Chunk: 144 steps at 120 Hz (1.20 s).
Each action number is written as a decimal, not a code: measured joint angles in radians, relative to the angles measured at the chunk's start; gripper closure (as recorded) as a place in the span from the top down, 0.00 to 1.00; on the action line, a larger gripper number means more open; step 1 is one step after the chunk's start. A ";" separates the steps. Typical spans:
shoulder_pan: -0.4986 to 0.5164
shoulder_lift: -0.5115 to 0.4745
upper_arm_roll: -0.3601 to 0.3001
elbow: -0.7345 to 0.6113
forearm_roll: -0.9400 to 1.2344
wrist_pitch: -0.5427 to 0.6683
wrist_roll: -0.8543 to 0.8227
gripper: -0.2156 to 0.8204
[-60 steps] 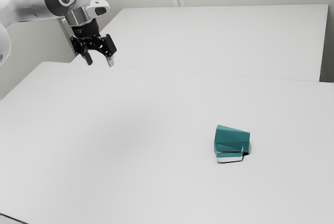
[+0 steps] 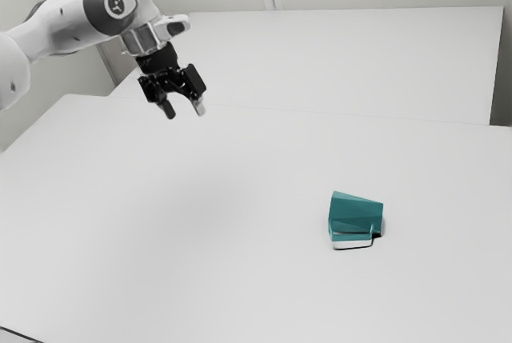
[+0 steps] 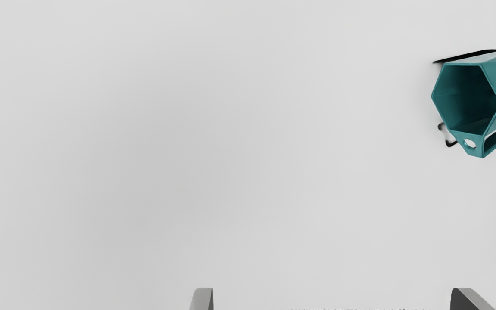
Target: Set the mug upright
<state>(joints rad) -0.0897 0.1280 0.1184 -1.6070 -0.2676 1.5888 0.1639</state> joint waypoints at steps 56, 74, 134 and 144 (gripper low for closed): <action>-0.004 0.066 -0.166 -0.325 -0.493 0.387 0.077 0.79; 0.003 0.134 -0.227 -0.343 -0.607 0.487 0.108 0.79; -0.008 0.222 -0.343 -0.406 -0.905 0.740 0.180 0.79; -0.015 0.235 -0.366 -0.403 -0.935 0.774 0.192 0.79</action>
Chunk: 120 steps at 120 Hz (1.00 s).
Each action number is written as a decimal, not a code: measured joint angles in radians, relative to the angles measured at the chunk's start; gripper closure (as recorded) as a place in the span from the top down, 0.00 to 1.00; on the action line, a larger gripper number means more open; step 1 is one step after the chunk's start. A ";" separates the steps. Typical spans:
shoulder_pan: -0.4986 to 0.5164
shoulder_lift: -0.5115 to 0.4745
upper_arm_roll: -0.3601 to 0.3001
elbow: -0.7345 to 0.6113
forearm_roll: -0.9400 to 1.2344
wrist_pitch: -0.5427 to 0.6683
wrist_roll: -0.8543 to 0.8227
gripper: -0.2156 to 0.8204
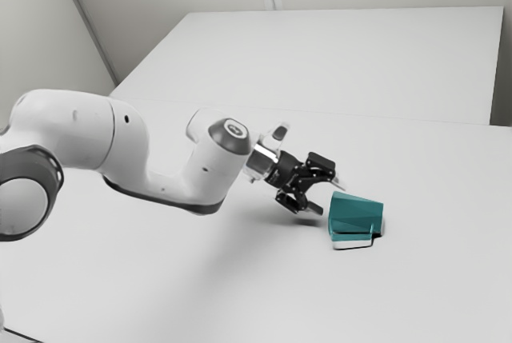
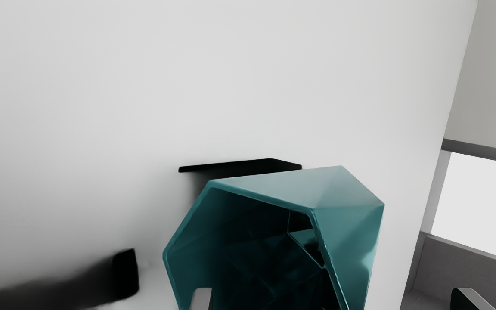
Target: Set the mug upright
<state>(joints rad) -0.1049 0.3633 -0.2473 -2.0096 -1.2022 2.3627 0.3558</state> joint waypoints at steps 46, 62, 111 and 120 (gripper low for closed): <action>-0.025 0.062 -0.033 0.065 -0.084 0.073 0.047 0.46; -0.024 0.057 -0.040 0.076 -0.089 0.080 0.062 0.22; -0.024 0.008 -0.062 0.064 -0.090 0.071 0.089 0.06; -0.022 -0.026 -0.064 0.054 -0.089 0.058 0.091 0.05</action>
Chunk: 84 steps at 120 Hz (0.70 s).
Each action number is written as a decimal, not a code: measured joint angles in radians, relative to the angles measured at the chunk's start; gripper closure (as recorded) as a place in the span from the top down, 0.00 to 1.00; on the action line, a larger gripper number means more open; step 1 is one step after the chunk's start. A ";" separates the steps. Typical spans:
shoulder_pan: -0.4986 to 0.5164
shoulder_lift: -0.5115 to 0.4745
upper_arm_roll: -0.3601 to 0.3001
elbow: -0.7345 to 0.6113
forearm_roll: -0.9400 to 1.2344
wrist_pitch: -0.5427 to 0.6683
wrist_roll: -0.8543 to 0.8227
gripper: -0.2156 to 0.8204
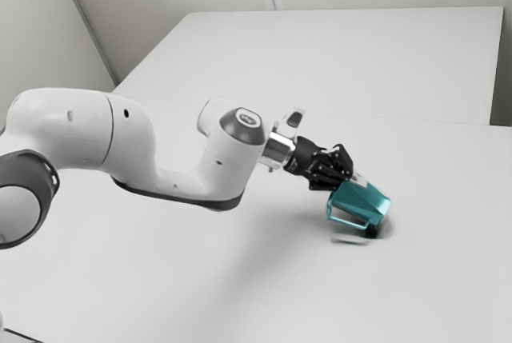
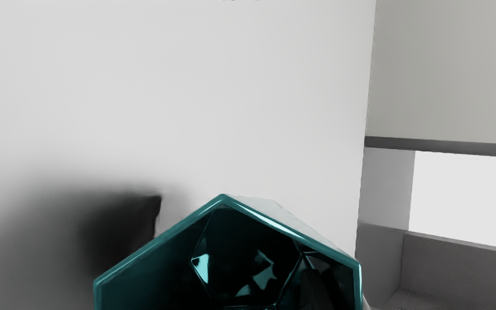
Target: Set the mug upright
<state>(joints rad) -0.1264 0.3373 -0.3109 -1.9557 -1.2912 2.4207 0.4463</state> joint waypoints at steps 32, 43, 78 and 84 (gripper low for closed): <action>0.072 -0.199 0.017 -0.042 0.398 -0.095 -0.096 0.04; 0.094 -0.228 0.073 -0.035 0.606 -0.168 -0.148 0.04; 0.101 -0.249 0.238 -0.012 1.014 -0.321 -0.237 0.03; 0.100 -0.252 0.256 -0.012 1.066 -0.332 -0.246 0.03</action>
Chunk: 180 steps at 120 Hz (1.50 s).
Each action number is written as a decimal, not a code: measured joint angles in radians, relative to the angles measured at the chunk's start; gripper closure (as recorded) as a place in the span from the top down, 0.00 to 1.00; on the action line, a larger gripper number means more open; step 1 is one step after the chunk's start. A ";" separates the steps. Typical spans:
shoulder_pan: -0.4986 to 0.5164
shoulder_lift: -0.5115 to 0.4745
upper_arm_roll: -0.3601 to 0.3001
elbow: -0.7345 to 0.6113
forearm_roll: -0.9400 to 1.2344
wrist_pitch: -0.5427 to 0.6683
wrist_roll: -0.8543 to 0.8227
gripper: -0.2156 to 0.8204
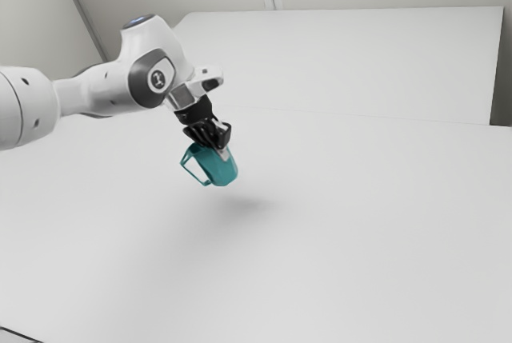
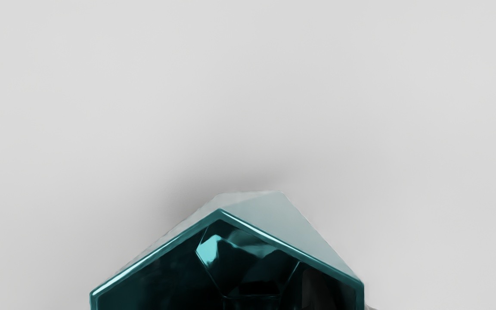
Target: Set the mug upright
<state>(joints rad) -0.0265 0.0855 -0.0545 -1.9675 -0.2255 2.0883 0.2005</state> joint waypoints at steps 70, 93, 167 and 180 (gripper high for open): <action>0.015 0.060 0.024 -0.100 0.261 0.081 -0.114 0.03; 0.013 0.089 0.024 -0.102 0.266 0.113 -0.141 0.03; 0.007 -0.018 0.021 0.070 0.224 -0.038 -0.175 0.73; 0.020 0.025 0.022 0.206 0.218 -0.131 -0.176 0.75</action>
<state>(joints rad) -0.0068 0.1104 -0.0325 -1.7618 -0.0078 1.9575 0.0249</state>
